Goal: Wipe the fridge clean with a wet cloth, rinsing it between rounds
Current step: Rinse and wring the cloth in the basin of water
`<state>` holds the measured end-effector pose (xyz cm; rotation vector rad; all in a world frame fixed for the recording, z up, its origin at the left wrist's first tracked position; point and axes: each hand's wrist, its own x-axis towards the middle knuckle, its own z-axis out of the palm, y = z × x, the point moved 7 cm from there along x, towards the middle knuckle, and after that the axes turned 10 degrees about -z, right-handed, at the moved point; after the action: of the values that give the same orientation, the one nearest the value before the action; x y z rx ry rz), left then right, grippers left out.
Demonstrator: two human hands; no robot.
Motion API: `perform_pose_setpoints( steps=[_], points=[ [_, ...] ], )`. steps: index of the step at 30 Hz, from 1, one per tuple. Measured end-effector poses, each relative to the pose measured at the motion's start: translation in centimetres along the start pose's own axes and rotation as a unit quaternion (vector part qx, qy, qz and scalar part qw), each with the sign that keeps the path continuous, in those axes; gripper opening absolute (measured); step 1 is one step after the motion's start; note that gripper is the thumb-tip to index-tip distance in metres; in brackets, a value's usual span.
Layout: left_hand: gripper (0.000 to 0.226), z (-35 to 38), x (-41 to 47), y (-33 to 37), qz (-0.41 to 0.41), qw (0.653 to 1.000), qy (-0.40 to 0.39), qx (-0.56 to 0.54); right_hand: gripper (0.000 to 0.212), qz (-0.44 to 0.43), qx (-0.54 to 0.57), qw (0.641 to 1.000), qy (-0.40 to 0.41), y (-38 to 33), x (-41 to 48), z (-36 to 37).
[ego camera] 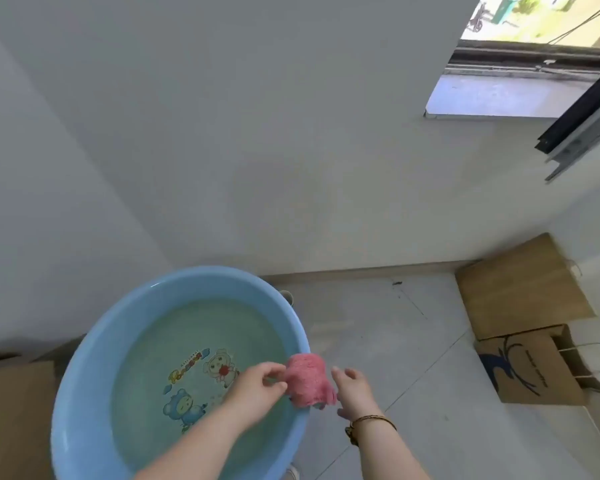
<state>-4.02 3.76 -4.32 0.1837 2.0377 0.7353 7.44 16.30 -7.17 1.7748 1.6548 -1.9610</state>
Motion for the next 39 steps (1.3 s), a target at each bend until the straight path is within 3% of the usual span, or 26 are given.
perform_pose_setpoints(
  steps=[3,7,9,13,17,18,21,23,26,31,35,39],
  points=[
    [0.047,1.8,0.8,1.3,0.048,0.994,-0.024,0.093,0.037,0.026,0.064,0.997,-0.024,1.4,0.2,1.9],
    [0.059,2.8,0.9,2.8,0.090,0.975,0.001,0.205,0.022,-0.038,0.110,0.992,0.042,0.3,-0.2,1.8],
    [0.061,2.5,0.8,3.2,0.108,0.972,0.017,0.206,0.013,-0.072,0.126,0.988,0.055,-1.0,-0.8,1.9],
    [0.065,0.1,0.2,3.3,0.148,0.970,0.063,0.184,0.015,-0.114,0.165,0.979,0.036,-3.5,-2.3,3.7],
    [0.064,-4.2,-0.6,2.1,0.184,0.976,0.104,0.049,0.002,-0.139,0.164,0.977,-0.009,-5.4,-3.4,7.6],
    [0.058,-5.3,-0.6,1.6,0.181,0.978,0.106,0.005,0.009,-0.146,0.171,0.974,-0.029,-5.7,-3.6,8.9],
    [0.036,-8.4,-0.3,-0.7,0.080,0.980,0.082,-0.164,0.014,-0.127,0.231,0.958,-0.117,-6.0,-5.0,13.4],
    [0.026,-9.8,0.0,-2.2,0.011,0.953,0.046,-0.298,0.016,-0.142,0.215,0.956,-0.143,-6.3,-5.7,15.4],
    [0.026,-10.7,0.4,-4.4,-0.058,0.881,-0.027,-0.469,0.028,-0.186,0.141,0.965,-0.116,-6.3,-5.8,17.2],
    [0.034,-10.8,1.2,-6.4,-0.080,0.856,-0.089,-0.503,0.035,-0.262,-0.025,0.965,-0.020,-5.2,-5.7,18.6],
    [0.031,-11.3,2.2,-7.7,-0.079,0.863,-0.100,-0.489,0.023,-0.184,0.023,0.982,-0.034,-3.0,-4.4,19.0],
    [0.032,-11.9,3.7,-9.6,-0.133,0.853,-0.072,-0.499,0.025,-0.121,0.046,0.991,-0.033,-1.9,-3.0,17.1]
  ],
)
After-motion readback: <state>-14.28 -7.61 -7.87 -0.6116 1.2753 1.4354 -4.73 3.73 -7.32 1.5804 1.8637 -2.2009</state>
